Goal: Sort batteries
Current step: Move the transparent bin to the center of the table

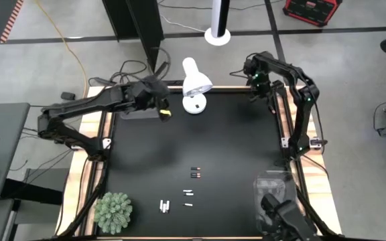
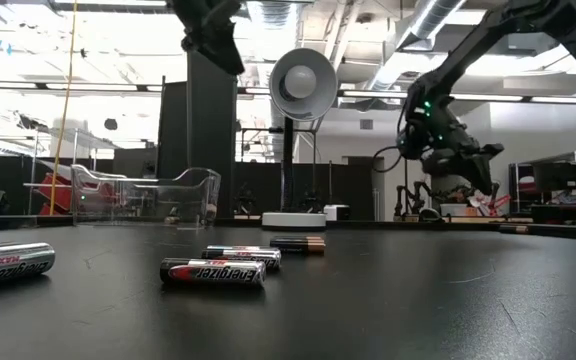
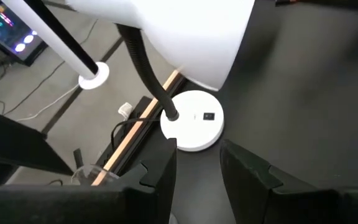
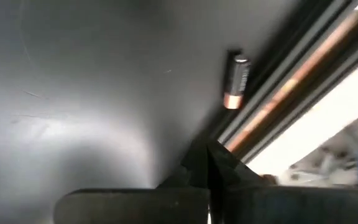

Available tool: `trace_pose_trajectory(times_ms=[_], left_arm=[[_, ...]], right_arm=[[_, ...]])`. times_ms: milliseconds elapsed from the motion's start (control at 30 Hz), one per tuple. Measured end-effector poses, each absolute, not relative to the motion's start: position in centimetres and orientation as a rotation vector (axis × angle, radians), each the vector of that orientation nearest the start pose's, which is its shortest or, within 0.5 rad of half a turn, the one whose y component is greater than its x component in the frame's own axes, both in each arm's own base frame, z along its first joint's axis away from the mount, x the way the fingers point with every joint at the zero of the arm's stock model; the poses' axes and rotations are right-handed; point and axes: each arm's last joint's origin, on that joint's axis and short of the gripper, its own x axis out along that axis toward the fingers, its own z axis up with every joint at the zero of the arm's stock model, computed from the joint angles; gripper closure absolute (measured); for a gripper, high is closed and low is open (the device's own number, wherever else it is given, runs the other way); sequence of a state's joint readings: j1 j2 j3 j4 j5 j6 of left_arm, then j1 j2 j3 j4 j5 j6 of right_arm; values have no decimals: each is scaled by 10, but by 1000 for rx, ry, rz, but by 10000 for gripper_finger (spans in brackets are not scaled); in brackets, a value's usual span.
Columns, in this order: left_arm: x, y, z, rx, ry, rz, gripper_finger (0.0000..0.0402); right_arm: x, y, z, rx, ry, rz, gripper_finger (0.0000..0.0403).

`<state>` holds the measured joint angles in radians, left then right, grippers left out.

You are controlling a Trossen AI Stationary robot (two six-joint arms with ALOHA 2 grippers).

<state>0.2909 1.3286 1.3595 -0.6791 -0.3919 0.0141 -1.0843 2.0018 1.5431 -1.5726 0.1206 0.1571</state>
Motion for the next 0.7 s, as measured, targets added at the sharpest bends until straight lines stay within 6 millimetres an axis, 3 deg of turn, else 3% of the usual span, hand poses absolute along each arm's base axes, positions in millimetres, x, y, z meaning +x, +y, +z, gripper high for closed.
trace_pose_trajectory(times_ms=[100,300,567,700], left_arm=[[245,85,371,33,619,658,285],[223,78,363,17,585,644,285],[213,75,350,8,563,643,285],[214,75,341,5,591,637,285]], right_arm=[[144,-300,203,1187,1776,-890,400],[141,-301,207,1219,1736,-877,401],[136,-306,225,1315,1581,-885,402],[142,-298,237,1259,1560,-870,402]])
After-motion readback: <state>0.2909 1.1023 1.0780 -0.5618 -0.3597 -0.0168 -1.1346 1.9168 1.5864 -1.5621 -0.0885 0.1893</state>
